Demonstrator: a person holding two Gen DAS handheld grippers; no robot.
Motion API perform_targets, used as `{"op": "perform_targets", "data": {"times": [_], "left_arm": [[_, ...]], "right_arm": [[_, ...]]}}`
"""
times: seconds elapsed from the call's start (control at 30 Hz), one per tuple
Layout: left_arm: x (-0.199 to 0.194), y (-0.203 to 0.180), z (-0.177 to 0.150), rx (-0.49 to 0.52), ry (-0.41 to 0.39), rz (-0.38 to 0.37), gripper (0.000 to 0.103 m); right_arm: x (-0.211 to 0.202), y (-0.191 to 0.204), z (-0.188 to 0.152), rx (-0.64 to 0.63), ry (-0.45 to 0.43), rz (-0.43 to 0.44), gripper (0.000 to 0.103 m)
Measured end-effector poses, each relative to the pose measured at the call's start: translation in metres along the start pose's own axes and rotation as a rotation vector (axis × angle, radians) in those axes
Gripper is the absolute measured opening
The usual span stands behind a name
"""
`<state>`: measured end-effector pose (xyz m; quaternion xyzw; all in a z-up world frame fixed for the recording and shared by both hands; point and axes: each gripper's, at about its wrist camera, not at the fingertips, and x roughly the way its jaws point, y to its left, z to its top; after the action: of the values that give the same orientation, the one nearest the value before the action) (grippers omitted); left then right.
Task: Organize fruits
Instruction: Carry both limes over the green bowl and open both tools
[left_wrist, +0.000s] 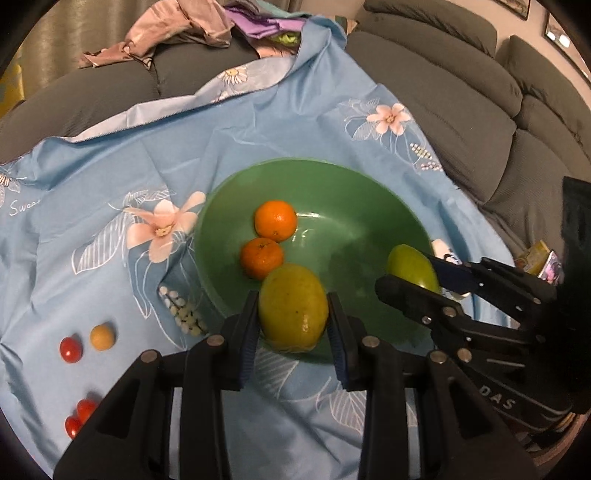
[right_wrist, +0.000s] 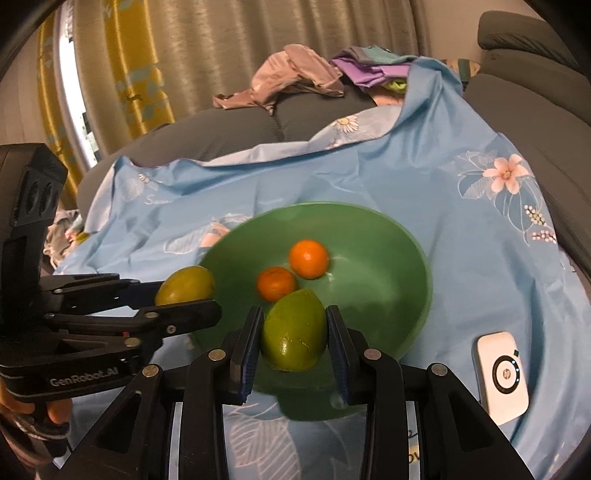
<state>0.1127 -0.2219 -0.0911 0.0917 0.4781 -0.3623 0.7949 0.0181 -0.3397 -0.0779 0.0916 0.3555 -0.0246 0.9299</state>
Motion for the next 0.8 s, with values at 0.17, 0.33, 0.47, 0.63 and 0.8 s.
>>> {"op": "perform_targets", "data": {"times": [0.17, 0.33, 0.47, 0.63, 0.8], "left_arm": [[0.014, 0.001, 0.004, 0.008, 0.022, 0.019, 0.035], [0.016, 0.000, 0.003, 0.014, 0.024, 0.032, 0.035], [0.010, -0.001, 0.004, 0.016, 0.010, 0.036, 0.047], [-0.011, -0.001, -0.001, -0.006, -0.039, 0.051, 0.075], [-0.041, 0.007, -0.025, -0.043, -0.061, 0.085, 0.086]], "right_arm": [[0.010, -0.006, 0.000, 0.004, 0.021, -0.008, 0.036], [0.016, -0.008, 0.001, 0.011, 0.041, -0.013, 0.036], [0.014, -0.008, 0.001, 0.012, 0.043, -0.044, 0.037], [0.001, -0.010, 0.005, 0.021, 0.018, -0.057, 0.039], [-0.012, -0.003, 0.002, 0.027, 0.000, -0.018, 0.040]]}}
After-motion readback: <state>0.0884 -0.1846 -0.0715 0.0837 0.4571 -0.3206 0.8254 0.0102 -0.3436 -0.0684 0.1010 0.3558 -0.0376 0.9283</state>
